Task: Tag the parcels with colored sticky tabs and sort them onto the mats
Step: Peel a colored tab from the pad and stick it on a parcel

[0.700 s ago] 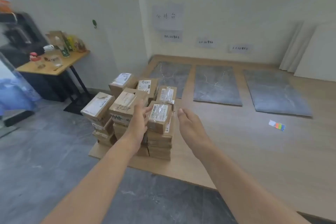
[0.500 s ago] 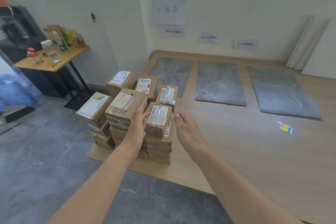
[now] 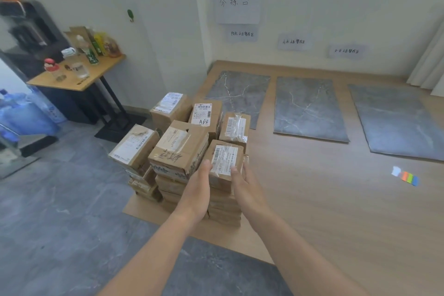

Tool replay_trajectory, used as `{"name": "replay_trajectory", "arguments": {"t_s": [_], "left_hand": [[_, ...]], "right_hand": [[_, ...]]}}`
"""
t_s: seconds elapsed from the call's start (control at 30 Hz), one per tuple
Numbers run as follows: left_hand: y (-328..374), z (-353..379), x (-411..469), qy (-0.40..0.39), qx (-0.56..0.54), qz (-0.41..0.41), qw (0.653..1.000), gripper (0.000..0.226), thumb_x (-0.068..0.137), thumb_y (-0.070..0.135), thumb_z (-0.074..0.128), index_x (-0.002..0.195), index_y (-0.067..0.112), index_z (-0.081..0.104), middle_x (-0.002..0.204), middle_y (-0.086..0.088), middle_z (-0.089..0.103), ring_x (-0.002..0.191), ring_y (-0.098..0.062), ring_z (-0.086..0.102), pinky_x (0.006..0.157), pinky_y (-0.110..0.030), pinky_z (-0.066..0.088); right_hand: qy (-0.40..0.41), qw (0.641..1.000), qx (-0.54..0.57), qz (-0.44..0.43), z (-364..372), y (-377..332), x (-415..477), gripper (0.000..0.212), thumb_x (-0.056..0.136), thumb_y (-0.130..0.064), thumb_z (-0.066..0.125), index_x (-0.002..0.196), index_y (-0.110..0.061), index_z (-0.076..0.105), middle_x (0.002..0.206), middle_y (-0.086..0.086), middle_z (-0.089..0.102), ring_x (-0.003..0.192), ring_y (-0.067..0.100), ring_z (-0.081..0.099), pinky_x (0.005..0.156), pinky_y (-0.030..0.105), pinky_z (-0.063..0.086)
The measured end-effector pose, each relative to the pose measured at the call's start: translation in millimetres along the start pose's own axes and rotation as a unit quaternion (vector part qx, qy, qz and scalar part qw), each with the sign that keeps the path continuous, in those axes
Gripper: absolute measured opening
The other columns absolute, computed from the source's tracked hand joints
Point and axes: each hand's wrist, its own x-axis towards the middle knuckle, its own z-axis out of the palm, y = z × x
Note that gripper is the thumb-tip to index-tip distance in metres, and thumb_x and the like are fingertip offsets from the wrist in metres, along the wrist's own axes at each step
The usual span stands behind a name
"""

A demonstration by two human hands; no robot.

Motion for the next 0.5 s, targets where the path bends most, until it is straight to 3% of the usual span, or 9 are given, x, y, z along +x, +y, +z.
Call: {"name": "replay_trajectory", "arguments": {"t_s": [0.07, 0.17, 0.27, 0.33, 0.4, 0.5], "left_hand": [[-4.7, 0.8, 2.0, 0.004, 0.002, -0.004, 1.000, 0.062, 0.094, 0.073, 0.025, 0.137, 0.038, 0.051, 0.132, 0.020, 0.048, 0.131, -0.010, 0.040, 0.119, -0.044, 0.029], [-8.5, 4.7, 7.4, 0.028, 0.018, -0.015, 0.999, 0.077, 0.081, 0.082, 0.027, 0.145, 0.043, 0.044, 0.158, 0.013, 0.031, 0.146, -0.016, 0.030, 0.120, -0.050, 0.026], [-11.6, 6.9, 14.1, 0.048, 0.007, -0.031, 0.998, 0.078, 0.080, 0.081, 0.033, 0.148, 0.043, 0.036, 0.161, 0.012, 0.027, 0.148, -0.017, 0.028, 0.119, -0.051, 0.027], [-11.0, 7.8, 16.4, 0.046, 0.003, -0.029, 0.999, 0.079, 0.079, 0.080, 0.035, 0.147, 0.038, 0.040, 0.156, 0.011, 0.035, 0.145, -0.018, 0.034, 0.118, -0.050, 0.030], [-5.8, 9.7, 13.1, 0.030, -0.002, -0.010, 0.999, 0.070, 0.079, 0.077, 0.034, 0.134, 0.039, 0.053, 0.137, 0.019, 0.048, 0.135, -0.018, 0.045, 0.115, -0.049, 0.035], [-1.6, 14.4, 8.5, 0.018, -0.008, -0.003, 1.000, 0.052, 0.081, 0.072, 0.035, 0.116, 0.044, 0.060, 0.123, 0.025, 0.046, 0.129, -0.018, 0.048, 0.113, -0.048, 0.038]], "right_hand": [[0.001, 1.000, 0.015, 0.015, 1.8, 3.8, 3.0, 0.047, 0.109, -0.033, 0.041, 0.155, -0.029, 0.033, 0.132, -0.021, 0.040, 0.116, -0.002, 0.033, 0.101, 0.020, 0.026], [0.018, 0.999, 0.020, 0.029, 7.4, 11.3, 13.3, 0.043, 0.108, -0.037, 0.042, 0.150, -0.038, 0.034, 0.137, -0.024, 0.046, 0.120, 0.002, 0.044, 0.108, 0.026, 0.035], [0.034, 0.998, 0.027, 0.044, 11.5, 17.6, 21.8, 0.042, 0.107, -0.038, 0.042, 0.149, -0.039, 0.038, 0.138, -0.018, 0.055, 0.125, 0.010, 0.053, 0.113, 0.037, 0.040], [0.033, 0.997, 0.041, 0.052, 11.4, 18.6, 22.7, 0.041, 0.107, -0.039, 0.041, 0.148, -0.037, 0.042, 0.137, -0.016, 0.059, 0.127, 0.011, 0.055, 0.113, 0.040, 0.041], [0.028, 0.996, 0.050, 0.063, 9.4, 19.1, 22.5, 0.039, 0.108, -0.040, 0.038, 0.147, -0.036, 0.045, 0.135, -0.014, 0.061, 0.125, 0.011, 0.056, 0.113, 0.040, 0.042], [0.034, 0.994, 0.054, 0.089, 3.9, 19.3, 20.8, 0.037, 0.109, -0.042, 0.035, 0.143, -0.035, 0.049, 0.135, -0.012, 0.060, 0.121, 0.011, 0.055, 0.111, 0.040, 0.042]]}}
